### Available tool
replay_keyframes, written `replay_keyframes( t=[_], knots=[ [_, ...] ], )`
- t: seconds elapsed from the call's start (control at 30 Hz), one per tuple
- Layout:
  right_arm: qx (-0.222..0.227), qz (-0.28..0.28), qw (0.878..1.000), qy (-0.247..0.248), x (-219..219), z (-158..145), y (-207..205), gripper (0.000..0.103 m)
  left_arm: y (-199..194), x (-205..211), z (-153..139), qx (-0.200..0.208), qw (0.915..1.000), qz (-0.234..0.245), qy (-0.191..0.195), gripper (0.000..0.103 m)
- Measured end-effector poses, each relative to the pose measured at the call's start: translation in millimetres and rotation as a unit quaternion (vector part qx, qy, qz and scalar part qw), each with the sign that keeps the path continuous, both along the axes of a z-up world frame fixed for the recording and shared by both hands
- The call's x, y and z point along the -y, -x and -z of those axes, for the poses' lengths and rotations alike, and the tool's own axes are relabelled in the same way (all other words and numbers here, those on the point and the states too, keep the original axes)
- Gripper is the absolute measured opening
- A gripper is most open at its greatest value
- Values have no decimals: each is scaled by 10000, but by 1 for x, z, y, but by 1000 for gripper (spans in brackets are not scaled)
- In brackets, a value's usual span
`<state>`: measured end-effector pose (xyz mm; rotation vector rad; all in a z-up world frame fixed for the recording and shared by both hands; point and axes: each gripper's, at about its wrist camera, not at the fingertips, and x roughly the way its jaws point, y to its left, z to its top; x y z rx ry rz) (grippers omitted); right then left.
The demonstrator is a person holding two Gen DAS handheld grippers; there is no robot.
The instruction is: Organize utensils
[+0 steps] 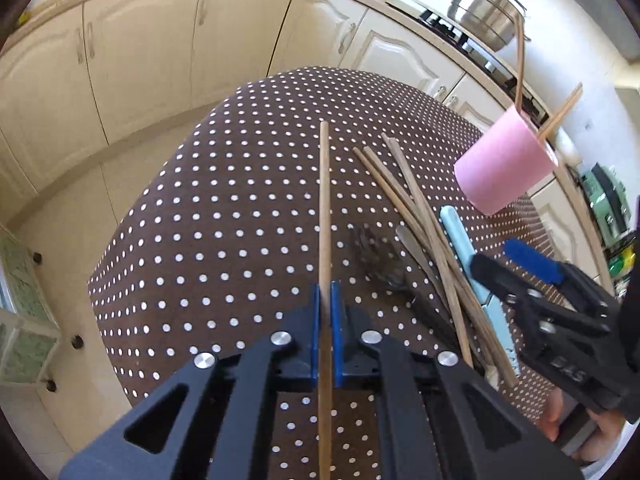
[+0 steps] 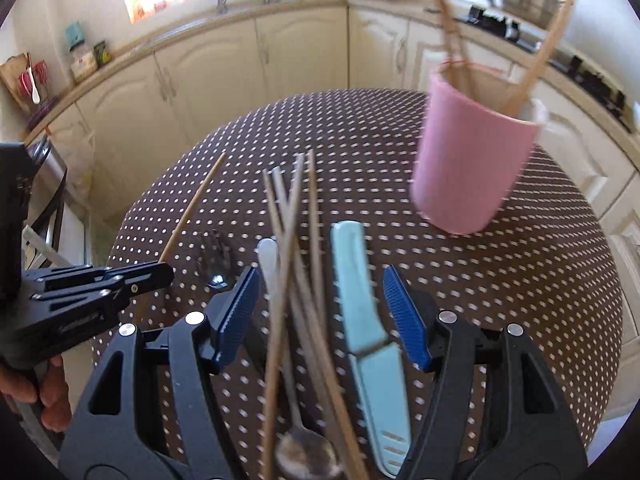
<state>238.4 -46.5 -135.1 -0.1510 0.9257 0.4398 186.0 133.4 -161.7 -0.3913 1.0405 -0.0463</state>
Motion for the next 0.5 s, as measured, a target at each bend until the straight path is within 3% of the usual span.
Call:
replay_keyframes(
  t=[0.03,0.2,0.27,0.5],
  knots=[
    [-51,-22,9999,119,-5,1,-2,52,0,-2,-1,-12,10000,-32,-11,5],
    [-509,-220,9978,365,-30,5,-20,33,-17,1,-1,-211,9997,65,-39,8],
    [-655,-257,9965,443,-38,7,-27,33,-28,3,1,-341,9993,89,-117,19],
    [-955,-281,9925,714,-55,8,-42,28,-45,7,-2,-449,9981,322,-257,21]
  ],
)
